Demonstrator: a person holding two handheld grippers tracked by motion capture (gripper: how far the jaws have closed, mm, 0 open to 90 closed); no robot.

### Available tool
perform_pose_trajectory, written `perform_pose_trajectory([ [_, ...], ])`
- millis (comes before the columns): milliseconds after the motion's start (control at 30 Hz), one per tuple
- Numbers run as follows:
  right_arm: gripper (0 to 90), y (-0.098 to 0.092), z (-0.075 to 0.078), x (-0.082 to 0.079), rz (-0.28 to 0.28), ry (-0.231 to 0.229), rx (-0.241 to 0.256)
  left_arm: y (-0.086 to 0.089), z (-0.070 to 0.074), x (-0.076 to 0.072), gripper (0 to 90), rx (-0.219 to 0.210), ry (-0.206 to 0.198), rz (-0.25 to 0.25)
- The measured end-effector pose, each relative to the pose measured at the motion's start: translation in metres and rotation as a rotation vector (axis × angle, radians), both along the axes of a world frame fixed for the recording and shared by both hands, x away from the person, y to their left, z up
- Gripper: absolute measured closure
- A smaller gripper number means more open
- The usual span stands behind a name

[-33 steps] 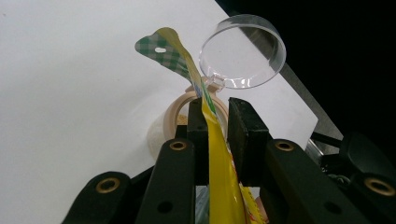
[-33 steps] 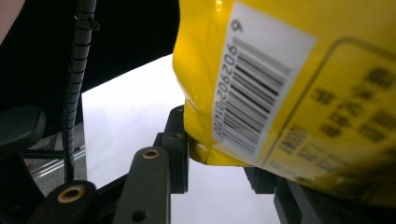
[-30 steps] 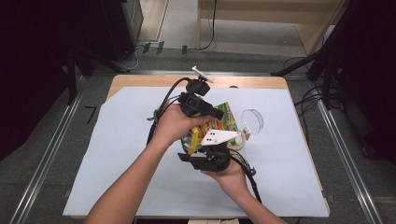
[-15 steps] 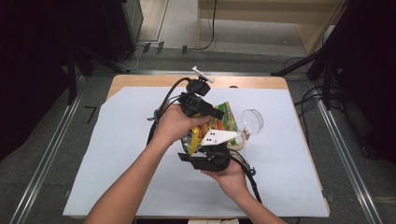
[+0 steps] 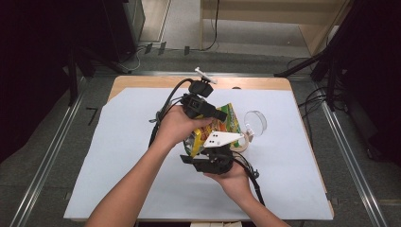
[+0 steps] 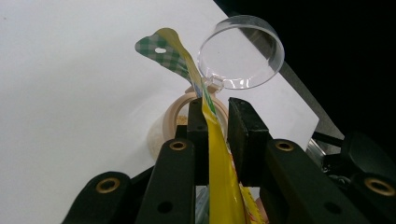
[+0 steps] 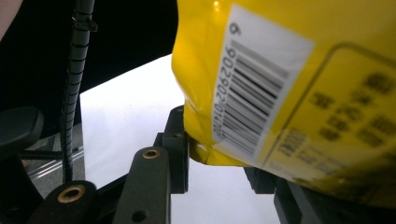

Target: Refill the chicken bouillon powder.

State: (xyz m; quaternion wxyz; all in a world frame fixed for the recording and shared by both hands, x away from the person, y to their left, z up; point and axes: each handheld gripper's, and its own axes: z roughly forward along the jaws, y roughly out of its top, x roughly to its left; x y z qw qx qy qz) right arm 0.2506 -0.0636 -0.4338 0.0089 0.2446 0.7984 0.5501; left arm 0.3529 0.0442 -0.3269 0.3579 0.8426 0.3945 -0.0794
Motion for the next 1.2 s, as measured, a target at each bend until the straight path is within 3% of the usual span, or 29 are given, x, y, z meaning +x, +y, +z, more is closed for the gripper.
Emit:
perform_pose_trajectory([
  [800, 67.4, -0.0007, 0.002, 0.0003, -0.004, 0.006, 0.008, -0.0024, 0.0027, 0.0005, 79.4, 0.008, -0.002, -0.003],
  [1200, 67.5, -0.0005, 0.0009, 0.0027, -0.009, 0.01, 0.004, -0.0053, 0.0031, -0.0016, 79.3, 0.015, -0.023, 0.0],
])
